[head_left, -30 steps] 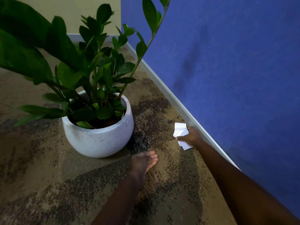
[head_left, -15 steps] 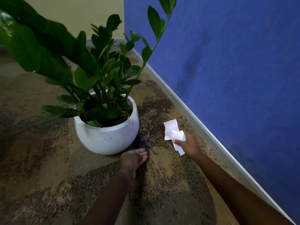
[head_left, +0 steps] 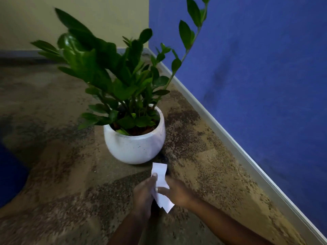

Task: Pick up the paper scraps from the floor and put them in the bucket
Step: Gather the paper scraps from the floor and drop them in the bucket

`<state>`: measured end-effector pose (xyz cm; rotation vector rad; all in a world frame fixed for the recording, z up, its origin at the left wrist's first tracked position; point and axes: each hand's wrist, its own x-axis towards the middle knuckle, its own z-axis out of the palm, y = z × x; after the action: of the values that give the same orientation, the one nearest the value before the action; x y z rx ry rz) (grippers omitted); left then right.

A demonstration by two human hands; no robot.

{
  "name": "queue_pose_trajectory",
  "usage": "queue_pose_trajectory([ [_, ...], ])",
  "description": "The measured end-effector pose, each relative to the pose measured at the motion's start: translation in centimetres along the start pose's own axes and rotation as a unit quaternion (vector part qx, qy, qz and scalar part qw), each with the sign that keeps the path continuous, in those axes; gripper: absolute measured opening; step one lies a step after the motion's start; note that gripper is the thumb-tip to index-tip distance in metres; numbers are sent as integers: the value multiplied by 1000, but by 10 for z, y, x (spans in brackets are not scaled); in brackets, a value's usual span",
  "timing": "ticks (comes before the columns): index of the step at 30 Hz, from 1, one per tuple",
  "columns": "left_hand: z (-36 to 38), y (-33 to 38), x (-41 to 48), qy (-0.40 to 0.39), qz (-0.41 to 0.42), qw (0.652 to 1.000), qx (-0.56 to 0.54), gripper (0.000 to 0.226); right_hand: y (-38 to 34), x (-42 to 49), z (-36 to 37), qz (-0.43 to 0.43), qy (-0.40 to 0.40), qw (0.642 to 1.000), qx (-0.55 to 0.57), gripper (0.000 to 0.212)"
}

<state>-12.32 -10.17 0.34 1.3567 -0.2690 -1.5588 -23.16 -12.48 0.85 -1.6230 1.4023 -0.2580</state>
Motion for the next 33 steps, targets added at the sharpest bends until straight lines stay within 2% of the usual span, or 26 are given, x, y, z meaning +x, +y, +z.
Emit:
queue_pose_trajectory([
  [3, -17, 10, -8, 36, 34, 999, 14, 33, -15, 4, 8, -15, -8, 1000, -11, 30],
  [6, -32, 25, -13, 69, 55, 996, 14, 18, -36, 7, 17, -29, -6, 1000, 0, 10],
  [8, -40, 37, -18, 82, 67, 994, -6, 7, -50, 11, 22, -47, 3, 999, 5, 33],
  [10, -48, 51, -24, 97, 78, 992, -20, 4, -66, 11, 27, -60, 4, 998, 12, 41],
  [12, -57, 67, -32, 117, 91, 989, -25, 9, -86, 10, 31, -70, -8, 997, 16, 36],
  [15, -69, 101, -46, 141, 105, 984, -37, 26, -124, 12, 33, -87, -20, 996, 5, 15],
  [17, -77, 127, -55, 147, 116, 981, -42, 33, -155, 12, 34, -118, -17, 993, 2, 17],
  [19, -85, 155, -65, 144, 141, 978, -55, 37, -185, 14, 35, -155, -5, 988, 3, 33],
  [20, -90, 169, -71, 138, 154, 976, -64, 37, -202, 13, 35, -169, -2, 986, 10, 32],
  [22, -100, 198, -82, 135, 173, 973, -67, 37, -235, 11, 37, -185, -14, 982, 31, 14],
  [23, -105, 211, -88, 133, 185, 972, -65, 37, -250, 10, 39, -188, -20, 981, 50, 11],
  [25, -118, 237, -99, 139, 217, 964, -56, 39, -277, 9, 45, -170, -42, 977, 122, 25],
  [27, -135, 260, -110, 181, 237, 954, -35, 38, -302, 8, 55, -150, -87, 965, 199, 17],
  [28, -144, 270, -114, 199, 239, 950, -27, 37, -315, 6, 62, -142, -110, 960, 214, 10],
  [31, -177, 300, -121, 242, 221, 944, -30, 37, -350, 9, 85, -124, -132, 959, 219, 7],
  [33, -200, 317, -120, 270, 205, 940, -25, 37, -368, 18, 101, -115, -128, 958, 228, 29],
])
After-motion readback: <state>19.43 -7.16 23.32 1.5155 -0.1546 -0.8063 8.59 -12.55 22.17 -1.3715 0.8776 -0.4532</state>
